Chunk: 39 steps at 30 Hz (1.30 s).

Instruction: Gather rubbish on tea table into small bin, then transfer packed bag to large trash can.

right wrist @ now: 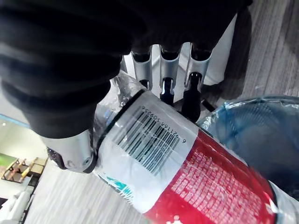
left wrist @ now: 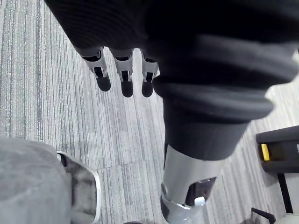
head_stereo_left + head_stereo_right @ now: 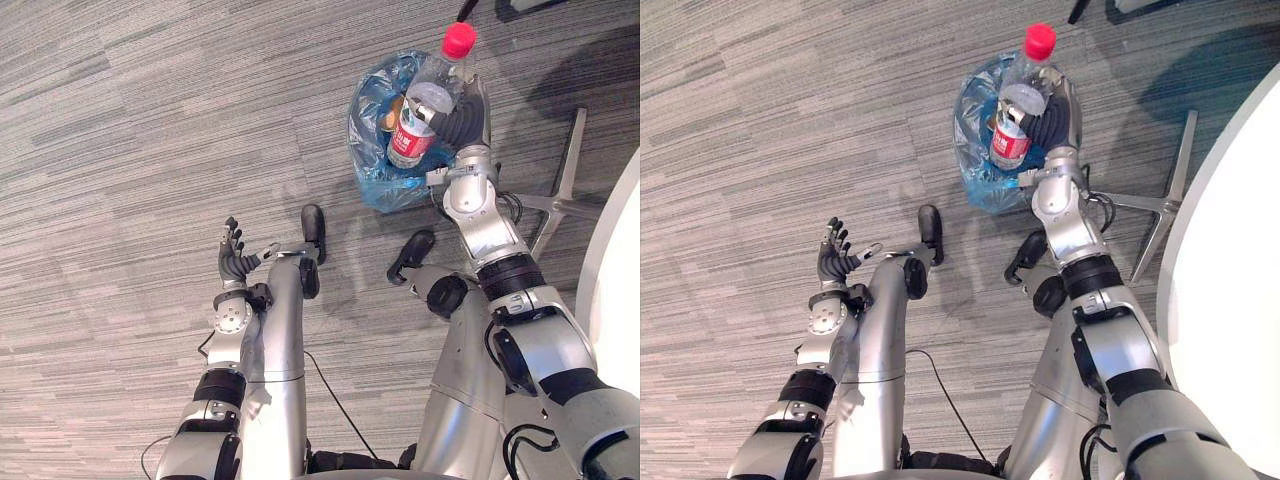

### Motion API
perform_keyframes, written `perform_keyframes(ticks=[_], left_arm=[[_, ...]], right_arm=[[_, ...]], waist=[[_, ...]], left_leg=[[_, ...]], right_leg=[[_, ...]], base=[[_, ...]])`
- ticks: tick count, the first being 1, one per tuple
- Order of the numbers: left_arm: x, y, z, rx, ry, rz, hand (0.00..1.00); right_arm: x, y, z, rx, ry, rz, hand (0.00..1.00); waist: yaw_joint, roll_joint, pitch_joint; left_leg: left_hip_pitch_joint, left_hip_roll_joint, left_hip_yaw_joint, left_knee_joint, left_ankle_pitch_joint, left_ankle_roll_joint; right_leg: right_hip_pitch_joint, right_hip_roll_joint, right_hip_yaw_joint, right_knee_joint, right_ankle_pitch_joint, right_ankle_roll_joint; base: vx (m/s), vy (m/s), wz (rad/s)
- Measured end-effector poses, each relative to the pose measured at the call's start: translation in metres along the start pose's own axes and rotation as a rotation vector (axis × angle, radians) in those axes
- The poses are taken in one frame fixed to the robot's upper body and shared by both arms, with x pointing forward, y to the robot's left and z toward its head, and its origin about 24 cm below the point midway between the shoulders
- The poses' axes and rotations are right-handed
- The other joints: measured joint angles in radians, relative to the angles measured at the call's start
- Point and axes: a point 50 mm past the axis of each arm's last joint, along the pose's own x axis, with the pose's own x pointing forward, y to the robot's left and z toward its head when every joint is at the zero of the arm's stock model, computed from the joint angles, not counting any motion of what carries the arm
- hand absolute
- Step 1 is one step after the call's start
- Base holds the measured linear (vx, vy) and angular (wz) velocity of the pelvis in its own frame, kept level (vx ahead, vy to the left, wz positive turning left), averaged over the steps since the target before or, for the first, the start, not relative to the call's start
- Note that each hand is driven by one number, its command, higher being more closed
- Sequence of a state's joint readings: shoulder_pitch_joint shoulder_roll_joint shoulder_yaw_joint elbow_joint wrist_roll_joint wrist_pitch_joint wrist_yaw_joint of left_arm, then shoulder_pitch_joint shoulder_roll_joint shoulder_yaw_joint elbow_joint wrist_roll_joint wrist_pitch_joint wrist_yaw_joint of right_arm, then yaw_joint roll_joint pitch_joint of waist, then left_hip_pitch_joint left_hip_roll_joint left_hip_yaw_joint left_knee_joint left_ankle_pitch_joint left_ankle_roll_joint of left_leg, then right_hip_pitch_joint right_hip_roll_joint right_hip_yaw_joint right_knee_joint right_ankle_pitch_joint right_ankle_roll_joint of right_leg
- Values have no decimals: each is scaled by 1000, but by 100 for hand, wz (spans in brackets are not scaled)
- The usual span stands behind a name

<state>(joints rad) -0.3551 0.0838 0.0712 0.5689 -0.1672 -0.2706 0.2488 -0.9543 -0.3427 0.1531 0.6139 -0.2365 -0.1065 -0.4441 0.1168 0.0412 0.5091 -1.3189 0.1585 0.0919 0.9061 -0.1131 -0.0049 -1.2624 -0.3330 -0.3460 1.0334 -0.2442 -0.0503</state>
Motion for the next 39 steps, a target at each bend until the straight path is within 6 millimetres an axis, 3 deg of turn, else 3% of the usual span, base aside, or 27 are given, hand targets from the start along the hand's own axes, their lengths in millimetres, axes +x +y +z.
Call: perform_keyframes(ticks=[6,11,18,28,34,39], left_arm=[[0,1,0,2,2,1,0],[0,3,-1,8,4,5,0],[-1,15,-7,48,32,21,0],[-3,16,-11,55,48,24,0],[-3,17,-14,58,63,26,0],[-3,17,-16,59,70,27,0]], right_arm=[[0,-2,-1,13,11,-25,0],[-9,7,-4,17,13,6,0],[-45,36,-14,-99,-30,177,0],[-68,66,-13,-304,-152,384,0],[-80,81,-34,-431,-118,518,0],[-79,83,-50,-534,-61,559,0]], waist=[[-4,-5,-3],[-15,-9,-5],[-22,-59,-53],[-21,-63,-64],[-20,-61,-70],[-18,-61,-70]], left_leg=[[0,0,0,-3,1,-1],[0,2,0,-4,3,-2],[8,14,2,-14,3,-6],[32,16,4,-57,18,-18],[32,14,1,-68,25,-18],[25,12,-9,-72,20,-20]], right_leg=[[-1,0,-1,-2,0,0],[0,3,-1,-4,0,0],[3,17,-1,-14,-1,-1],[26,20,-17,-42,-2,-3],[32,20,-27,-52,-2,-4],[35,18,-39,-55,-7,-9]], base=[[-42,15,0],[-27,10,-1],[-1,0,-4],[-35,6,2],[-7,3,1],[-31,8,5]])
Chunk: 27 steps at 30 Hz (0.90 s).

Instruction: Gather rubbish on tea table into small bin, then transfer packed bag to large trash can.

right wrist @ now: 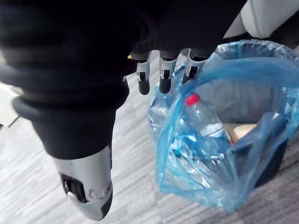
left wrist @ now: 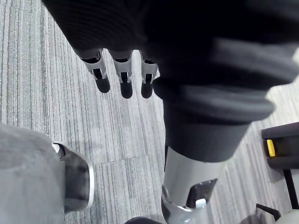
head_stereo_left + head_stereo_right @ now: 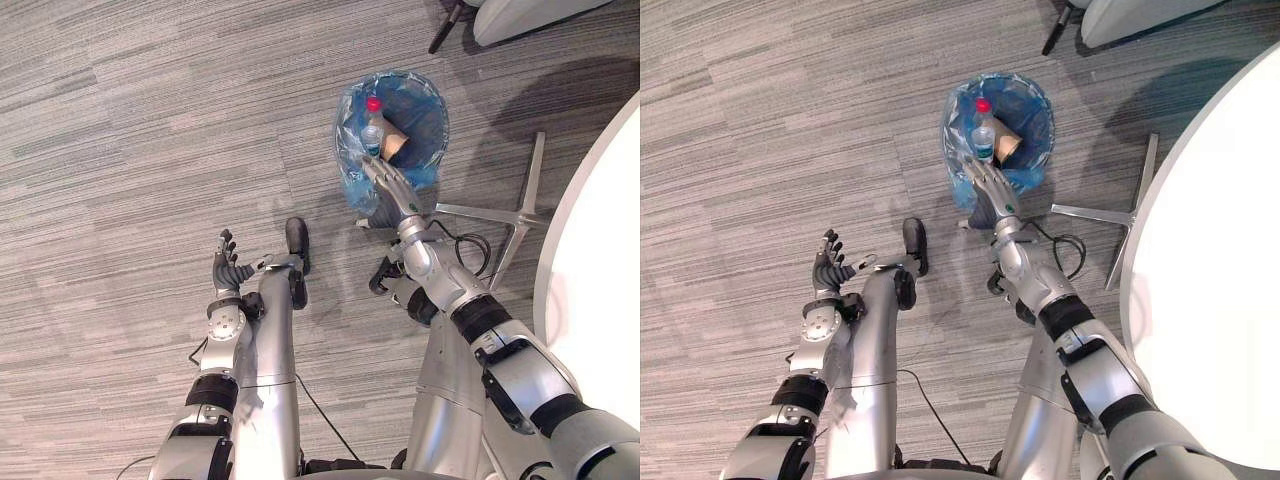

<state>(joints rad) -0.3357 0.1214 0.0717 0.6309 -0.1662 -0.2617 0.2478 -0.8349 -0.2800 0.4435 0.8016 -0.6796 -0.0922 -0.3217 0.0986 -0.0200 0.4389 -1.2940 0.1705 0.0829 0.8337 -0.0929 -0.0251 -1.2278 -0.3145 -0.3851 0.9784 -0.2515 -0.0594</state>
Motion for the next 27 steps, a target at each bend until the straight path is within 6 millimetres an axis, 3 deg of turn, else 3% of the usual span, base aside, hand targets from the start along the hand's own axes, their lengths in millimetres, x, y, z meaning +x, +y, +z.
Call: perform_keyframes(ticks=[11,12,21,27], left_arm=[[6,-6,5,-32,-10,-4,0],[6,-6,6,-34,-14,-4,0],[7,-6,12,-52,-37,-4,0],[7,-7,11,-55,-36,-5,0]], right_arm=[[6,4,-19,-52,147,49,0],[7,5,-18,-45,153,48,100],[19,-3,-2,6,138,15,100],[19,-4,-1,84,152,-2,100]], waist=[[23,2,-19],[23,2,-19],[26,4,-20],[27,4,-20]], left_leg=[[-53,-14,-27,-32,32,-20],[-61,-16,-30,-32,35,-22],[-88,-19,-51,-33,34,-32],[-91,-16,-53,-33,40,-32]], right_leg=[[-44,-13,-33,13,-20,-19],[-47,-17,-42,20,-25,-19],[-71,-19,-52,41,-52,-9],[-72,-16,-56,49,-60,-11]], base=[[-33,-5,11],[-25,-9,22],[-35,-4,6],[-16,0,3]])
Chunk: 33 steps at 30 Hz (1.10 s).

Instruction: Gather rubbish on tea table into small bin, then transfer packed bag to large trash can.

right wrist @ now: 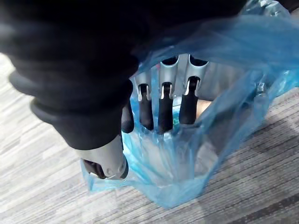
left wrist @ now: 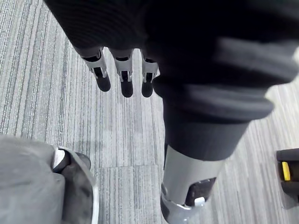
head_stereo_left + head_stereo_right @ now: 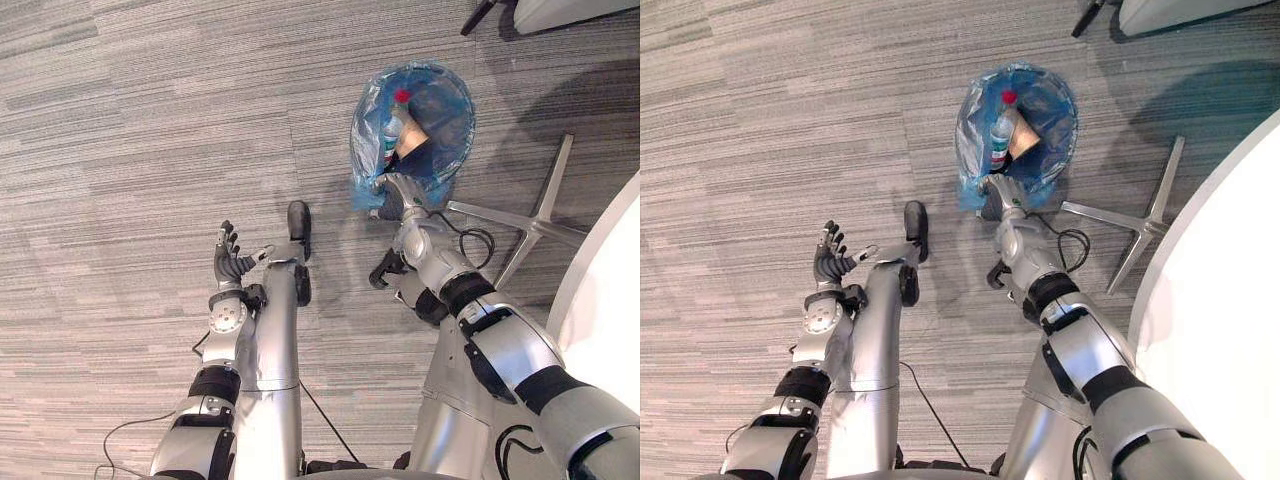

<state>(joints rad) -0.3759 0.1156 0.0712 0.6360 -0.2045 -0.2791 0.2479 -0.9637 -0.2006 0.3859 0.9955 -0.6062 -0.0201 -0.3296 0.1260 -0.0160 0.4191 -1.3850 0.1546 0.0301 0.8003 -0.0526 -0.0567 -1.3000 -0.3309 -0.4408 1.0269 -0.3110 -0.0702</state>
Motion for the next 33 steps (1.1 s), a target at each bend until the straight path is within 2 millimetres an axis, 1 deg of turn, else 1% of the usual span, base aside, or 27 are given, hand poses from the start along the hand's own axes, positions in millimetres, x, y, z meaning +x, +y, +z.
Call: perform_keyframes(ticks=[3,10,12,18,20,23,24,25,27,28,30,32,33], left_arm=[[0,0,0,0,0,0,0],[0,-2,0,-4,4,-2,0],[0,-2,0,-5,4,-2,0],[-1,-4,-2,-13,18,1,0],[-2,-5,-3,-18,27,-2,0],[-8,-12,-8,-35,47,-17,0],[-8,-13,-9,-36,50,-20,0],[-11,-17,-11,-46,63,-28,0],[-15,-18,-15,-52,77,-27,0],[-18,-17,-18,-41,89,-32,0],[-23,-14,-23,-20,104,-40,0],[-30,-15,-33,-1,142,-53,0],[-33,-15,-35,6,152,-59,0]], right_arm=[[1,-4,-2,53,16,-24,100],[-1,-14,4,178,-8,-100,100],[-2,-16,3,208,0,-114,100],[-9,-18,3,313,-1,-152,100],[-13,-16,6,345,-14,-165,100],[-25,-12,16,478,-53,-186,100],[-26,-11,16,484,-55,-187,100],[-31,-8,16,527,-54,-188,100],[-38,-3,15,611,-46,-192,100],[-44,0,15,662,-44,-194,100],[-53,5,16,752,-34,-193,100],[-67,18,12,884,10,-167,100],[-71,21,10,914,26,-158,100]], waist=[[0,0,0],[2,0,0],[2,0,0],[7,1,-1],[5,1,-1],[-2,0,-2],[-4,0,-2],[-5,0,-2],[-6,-1,-3],[-5,-1,-3],[-7,-1,-3],[-14,-1,-3],[-15,-2,-3]], left_leg=[[0,1,0,0,0,0],[1,3,-1,4,-1,2],[2,4,-1,6,-1,2],[26,18,-1,17,-1,1],[54,20,0,13,-2,2],[127,35,5,-9,-5,-3],[133,35,6,-13,-5,-3],[167,38,15,-35,-4,-5],[219,40,25,-73,2,-13],[253,39,29,-96,7,-17],[309,42,31,-130,13,-20],[409,42,36,-179,19,-19],[440,42,41,-193,22,-22]], right_leg=[[0,1,0,0,-1,-1],[0,3,1,3,-1,-1],[0,3,2,4,0,-1],[27,16,3,3,1,-4],[54,19,4,0,1,-3],[126,39,1,-34,1,-1],[133,40,0,-38,1,-1],[162,45,0,-56,4,3],[207,51,-3,-83,7,6],[239,55,-9,-106,17,-8],[296,73,-16,-147,24,-10],[398,86,-26,-201,36,-13],[428,87,-28,-215,40,-17]], base=[[-12,1,0],[-17,3,-1],[-35,8,-3],[-38,9,-7],[-51,5,-4],[-63,2,-13],[-49,-7,-6],[-37,-19,3],[-24,-30,3],[-2,-39,-3],[20,-39,-7],[57,-37,-1],[102,-55,2]])
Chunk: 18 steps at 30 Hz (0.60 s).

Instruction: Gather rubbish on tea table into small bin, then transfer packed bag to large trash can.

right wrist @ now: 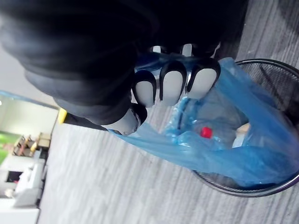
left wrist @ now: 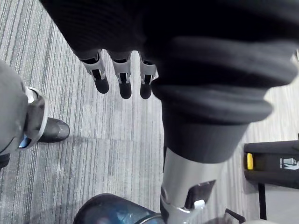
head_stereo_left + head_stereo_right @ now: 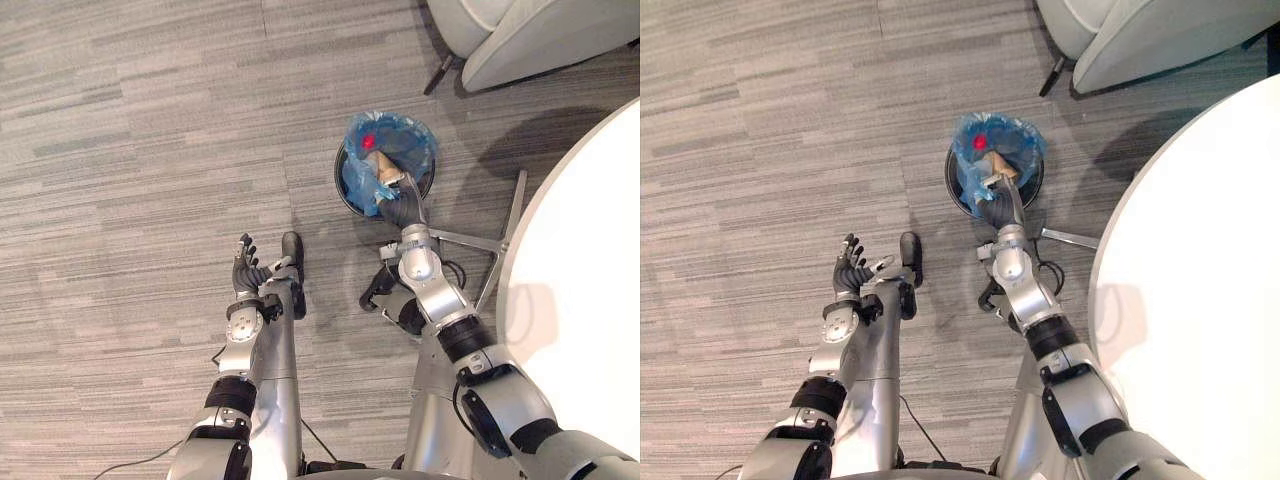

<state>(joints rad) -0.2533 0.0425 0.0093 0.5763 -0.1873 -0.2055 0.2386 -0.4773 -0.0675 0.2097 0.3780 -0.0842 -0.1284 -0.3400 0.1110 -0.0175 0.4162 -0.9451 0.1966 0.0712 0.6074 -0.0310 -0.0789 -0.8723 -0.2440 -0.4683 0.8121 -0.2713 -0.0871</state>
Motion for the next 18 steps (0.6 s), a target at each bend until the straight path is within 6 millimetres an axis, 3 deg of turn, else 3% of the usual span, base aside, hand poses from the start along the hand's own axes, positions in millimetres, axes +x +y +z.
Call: perform_keyframes(ticks=[6,10,13,18], left_arm=[[-22,9,-30,27,98,-6,0],[-44,16,-60,89,204,-18,0],[-63,19,-79,150,275,-66,0],[-74,29,-95,215,341,-73,0]], right_arm=[[-36,4,-1,202,-7,8,100],[-56,11,-6,265,15,56,100],[-63,13,-10,257,24,108,100],[-67,7,-17,237,34,159,100]], waist=[[-22,-11,-32],[-34,-38,-122],[-42,-39,-189],[-49,-39,-230]], left_leg=[[266,-5,48,-140,6,2],[424,-27,78,-275,28,2],[544,-41,99,-433,80,-1],[709,-56,124,-598,134,-4]], right_leg=[[246,28,11,-155,33,42],[370,40,22,-261,55,61],[452,71,32,-384,100,74],[589,108,33,-515,144,87]], base=[[99,0,-10],[121,18,-7],[145,7,-15],[131,35,-12]])
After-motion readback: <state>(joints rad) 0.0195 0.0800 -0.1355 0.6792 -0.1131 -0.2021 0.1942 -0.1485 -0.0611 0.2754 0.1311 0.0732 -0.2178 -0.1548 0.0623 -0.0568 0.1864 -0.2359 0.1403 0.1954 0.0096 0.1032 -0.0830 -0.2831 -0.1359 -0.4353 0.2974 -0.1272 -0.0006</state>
